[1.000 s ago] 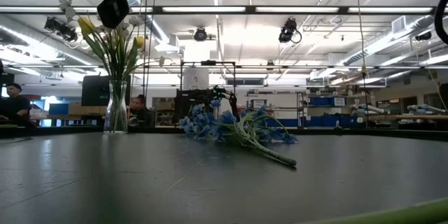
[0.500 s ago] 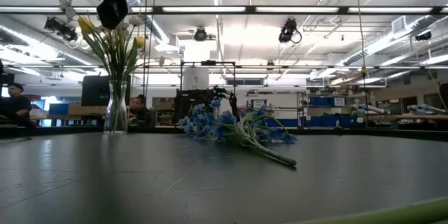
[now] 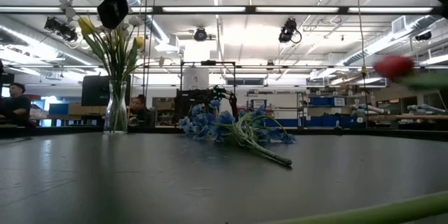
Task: Sort flowers into vase by color
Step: Put the right red flower into the yellow vase
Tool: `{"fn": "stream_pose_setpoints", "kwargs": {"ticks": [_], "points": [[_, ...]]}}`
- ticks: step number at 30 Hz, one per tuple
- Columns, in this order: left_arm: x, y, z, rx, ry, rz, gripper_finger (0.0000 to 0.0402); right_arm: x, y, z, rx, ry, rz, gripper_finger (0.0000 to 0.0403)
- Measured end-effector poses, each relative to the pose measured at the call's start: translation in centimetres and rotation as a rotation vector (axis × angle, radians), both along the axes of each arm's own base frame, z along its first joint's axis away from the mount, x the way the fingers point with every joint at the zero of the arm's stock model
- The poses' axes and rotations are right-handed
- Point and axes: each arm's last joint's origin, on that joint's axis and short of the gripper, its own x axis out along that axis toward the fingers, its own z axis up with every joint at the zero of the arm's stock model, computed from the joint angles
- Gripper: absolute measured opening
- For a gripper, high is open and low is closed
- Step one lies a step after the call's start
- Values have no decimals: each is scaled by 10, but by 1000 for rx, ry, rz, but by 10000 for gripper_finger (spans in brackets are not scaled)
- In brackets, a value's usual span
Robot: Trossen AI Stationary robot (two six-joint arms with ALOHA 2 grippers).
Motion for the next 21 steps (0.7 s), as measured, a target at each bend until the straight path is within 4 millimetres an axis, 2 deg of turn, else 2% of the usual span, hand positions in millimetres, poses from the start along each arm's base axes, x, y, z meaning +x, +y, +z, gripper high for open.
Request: {"fn": "stream_pose_setpoints", "kwargs": {"ticks": [3, 5, 14, 18, 21], "points": [[1, 0, 3, -4, -37, -1, 12, 16, -8, 11, -105, -110, -23, 8], [2, 0, 8, -15, -87, 0, 34, 27, -14, 19, -166, -152, -8, 8], [4, 3, 13, -85, -138, 32, 182, 97, -54, 81, -521, -321, 220, 8], [15, -1, 14, -112, -191, -14, 219, 125, -74, 107, -645, -446, 353, 8], [28, -5, 16, -112, -258, -73, 232, 140, -90, 120, -701, -543, 420, 8]]}}
